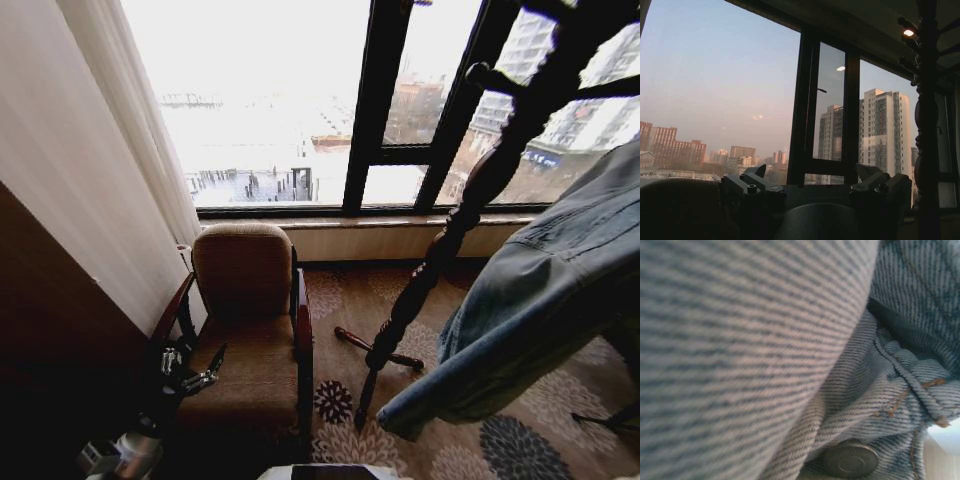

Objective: Pick up the clothes from the bed and hang them on the clothes hanger.

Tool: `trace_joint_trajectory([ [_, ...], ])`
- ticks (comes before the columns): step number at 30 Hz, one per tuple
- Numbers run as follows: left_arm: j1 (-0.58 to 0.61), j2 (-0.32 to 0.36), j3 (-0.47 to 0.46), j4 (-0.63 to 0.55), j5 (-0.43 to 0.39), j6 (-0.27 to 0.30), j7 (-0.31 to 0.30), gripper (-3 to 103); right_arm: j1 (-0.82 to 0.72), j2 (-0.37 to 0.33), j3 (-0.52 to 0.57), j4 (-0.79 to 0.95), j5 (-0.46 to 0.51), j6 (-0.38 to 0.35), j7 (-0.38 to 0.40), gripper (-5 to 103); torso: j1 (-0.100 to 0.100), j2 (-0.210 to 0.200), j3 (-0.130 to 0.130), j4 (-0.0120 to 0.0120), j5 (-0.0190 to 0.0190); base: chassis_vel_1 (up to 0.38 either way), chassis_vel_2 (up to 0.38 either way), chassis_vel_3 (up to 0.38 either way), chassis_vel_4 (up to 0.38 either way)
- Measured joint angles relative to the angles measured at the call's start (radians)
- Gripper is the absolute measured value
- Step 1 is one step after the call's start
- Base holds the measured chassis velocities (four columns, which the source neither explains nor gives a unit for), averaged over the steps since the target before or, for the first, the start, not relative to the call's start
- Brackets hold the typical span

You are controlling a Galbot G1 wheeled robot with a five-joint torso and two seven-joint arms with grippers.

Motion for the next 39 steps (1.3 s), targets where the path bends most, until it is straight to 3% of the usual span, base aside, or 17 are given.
trace_joint_trajectory([
  [21, -0.012, -0.005, -0.009, 0.022, -0.025, -0.001, 0.009, 100, 0.092, -0.021, -0.153, -0.039, -0.024, -0.019, -0.006, 20, 0.000, 0.000, 0.000, 0.0003, -0.0001, 0.000, 0.000, 0.000, 0.000],
  [39, -0.024, 0.002, -0.008, 0.026, -0.026, 0.002, 0.007, 100, 0.073, 0.014, -0.163, -0.027, -0.041, -0.030, 0.010, 20, 0.000, 0.000, 0.000, 0.0000, -0.0003, 0.000, 0.000, 0.000, 0.000],
])
